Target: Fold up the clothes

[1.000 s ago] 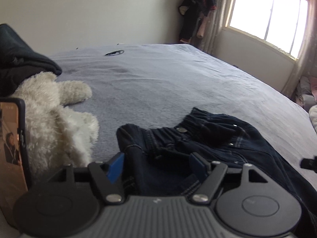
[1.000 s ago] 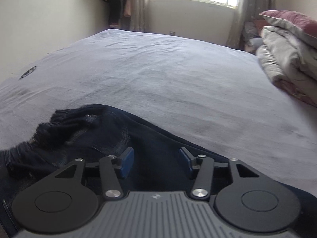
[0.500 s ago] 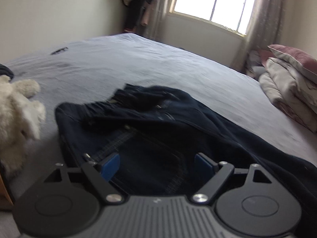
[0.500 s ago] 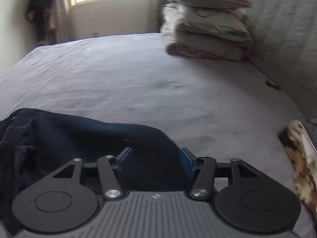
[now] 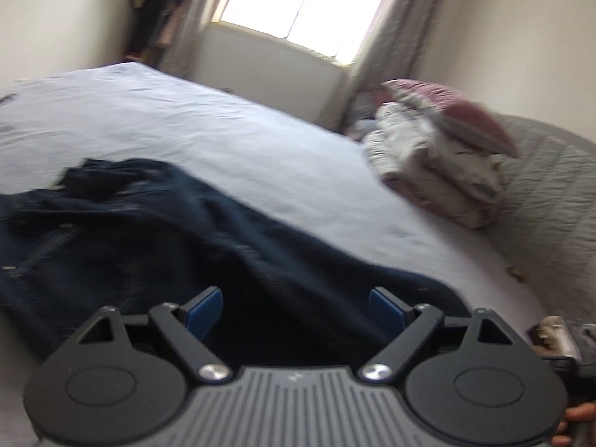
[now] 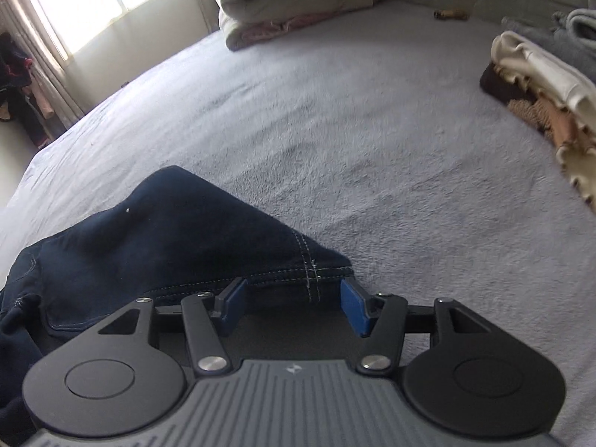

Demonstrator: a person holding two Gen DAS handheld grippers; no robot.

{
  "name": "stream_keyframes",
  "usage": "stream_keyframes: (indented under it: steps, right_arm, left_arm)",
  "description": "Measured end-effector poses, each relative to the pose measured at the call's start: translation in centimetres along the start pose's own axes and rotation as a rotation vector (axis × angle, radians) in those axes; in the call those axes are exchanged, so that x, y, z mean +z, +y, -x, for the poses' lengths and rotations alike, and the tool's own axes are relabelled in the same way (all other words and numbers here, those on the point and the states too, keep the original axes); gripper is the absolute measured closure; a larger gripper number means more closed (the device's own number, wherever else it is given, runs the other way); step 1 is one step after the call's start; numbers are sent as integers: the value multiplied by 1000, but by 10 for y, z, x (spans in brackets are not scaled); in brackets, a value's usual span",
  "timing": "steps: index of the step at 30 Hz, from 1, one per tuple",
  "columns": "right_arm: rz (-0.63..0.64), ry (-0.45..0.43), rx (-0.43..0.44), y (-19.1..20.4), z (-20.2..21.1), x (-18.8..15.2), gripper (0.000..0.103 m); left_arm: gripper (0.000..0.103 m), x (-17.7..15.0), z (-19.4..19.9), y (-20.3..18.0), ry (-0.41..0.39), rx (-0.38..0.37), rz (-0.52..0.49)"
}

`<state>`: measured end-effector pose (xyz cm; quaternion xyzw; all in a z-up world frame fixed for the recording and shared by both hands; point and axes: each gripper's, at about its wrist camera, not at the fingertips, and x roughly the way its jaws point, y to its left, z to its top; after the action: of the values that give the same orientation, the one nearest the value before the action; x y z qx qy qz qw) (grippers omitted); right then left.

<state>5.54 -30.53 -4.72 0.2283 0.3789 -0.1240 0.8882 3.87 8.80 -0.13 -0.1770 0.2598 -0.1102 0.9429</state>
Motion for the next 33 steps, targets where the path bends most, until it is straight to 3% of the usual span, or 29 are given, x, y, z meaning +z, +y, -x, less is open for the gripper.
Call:
stream_keyframes:
  steps: [4, 6, 7, 8, 11, 13, 15, 17, 22, 26, 33]
  right_arm:
    - [9, -40, 12, 10, -2, 0, 44]
    - [31, -61, 38, 16, 2, -1, 62]
    - [32, -61, 92, 19, 3, -1, 87]
    - [34, -60, 145, 21, 5, -1, 92]
    - [46, -65, 241, 36, 9, -2, 92]
    - [92, -81, 245, 48, 11, -1, 90]
    - [105, -71, 249, 52, 10, -2, 79]
    - [105, -37, 245, 50, 9, -2, 57]
    - [144, 45, 216, 49, 4, -12, 51]
    - [47, 121, 202, 34, 1, -25, 49]
    - [-183, 43, 107, -14, 12, -9, 47]
  left_arm:
    - [15, -5, -15, -11, 0, -107, -6]
    - [15, -8, -22, -13, 3, -139, -23]
    - [15, -9, -24, -14, 7, -154, -35]
    - [15, -10, -26, -14, 13, -165, -49]
    - [15, -14, -32, -12, 48, -200, -67]
    - [15, -17, -36, -11, 66, -213, -66]
    - [15, -19, -39, -12, 83, -219, -82]
    - [15, -23, -40, -15, 90, -220, -104]
    - [15, -30, -47, -16, 130, -210, -112]
    - [15, -30, -47, -14, 139, -208, -98]
    - [15, -31, -44, -12, 141, -204, -96]
